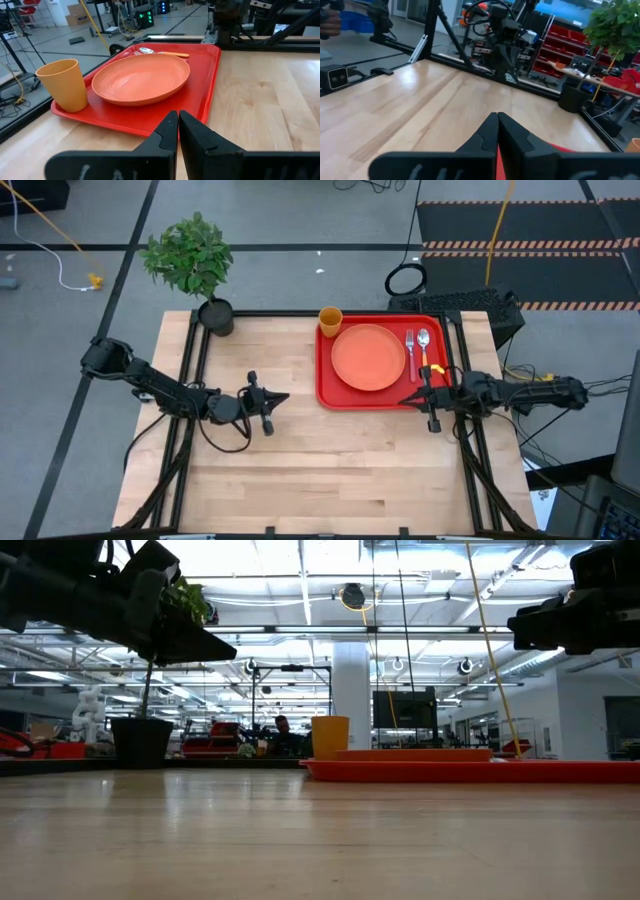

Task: Pick and place plate/cup/fork/spoon on tray
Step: Return to Home Position

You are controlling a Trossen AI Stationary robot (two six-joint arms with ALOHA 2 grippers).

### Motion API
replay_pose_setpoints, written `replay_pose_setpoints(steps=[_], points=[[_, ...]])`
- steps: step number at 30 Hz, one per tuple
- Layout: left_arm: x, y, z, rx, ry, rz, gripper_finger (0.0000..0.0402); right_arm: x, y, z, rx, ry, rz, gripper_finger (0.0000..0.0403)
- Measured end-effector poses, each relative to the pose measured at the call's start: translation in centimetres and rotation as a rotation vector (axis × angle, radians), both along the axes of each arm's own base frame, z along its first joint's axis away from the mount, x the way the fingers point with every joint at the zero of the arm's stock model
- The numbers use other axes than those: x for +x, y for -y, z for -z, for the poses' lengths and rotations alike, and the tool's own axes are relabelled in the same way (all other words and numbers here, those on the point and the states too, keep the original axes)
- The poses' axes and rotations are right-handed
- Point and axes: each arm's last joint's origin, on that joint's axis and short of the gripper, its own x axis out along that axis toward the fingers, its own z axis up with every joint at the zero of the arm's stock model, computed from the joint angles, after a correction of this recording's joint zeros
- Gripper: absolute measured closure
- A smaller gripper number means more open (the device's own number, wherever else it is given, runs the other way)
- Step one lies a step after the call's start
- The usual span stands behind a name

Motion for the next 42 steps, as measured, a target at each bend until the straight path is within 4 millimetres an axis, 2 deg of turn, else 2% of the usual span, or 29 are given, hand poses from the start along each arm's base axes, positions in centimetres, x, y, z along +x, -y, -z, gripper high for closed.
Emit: replay_pose_setpoints(steps=[9, 25, 31, 38, 40, 42], points=[[0.0, 0.0, 0.0, -0.012, 0.004, -0.003, 0.0382, -0.8, 0.3, -0.2, 0.044, 0.032, 0.009, 0.0403], [0.1, 0.0, -0.3, 0.013, 0.024, 0.013, 0.0383, -0.8, 0.4, -0.1, 0.05, 0.025, 0.044, 0.0403], [-1.5, -0.4, 1.8, -0.004, -0.024, 0.007, 0.0383, -0.8, 0.4, -0.1, 0.057, 0.024, 0.042, 0.0403], [-4.7, -1.2, 4.4, -0.067, 0.0, 0.088, 0.0383, -0.8, 0.4, -0.1, 0.056, 0.025, 0.041, 0.0403], [-5.5, -1.4, 4.8, -0.091, 0.024, 0.1, 0.0383, -0.8, 0.4, -0.1, 0.056, 0.024, 0.041, 0.0403], [-5.5, -1.3, 4.7, -0.092, 0.023, 0.121, 0.0385, -0.8, 0.4, -0.1, 0.056, 0.025, 0.039, 0.0403]])
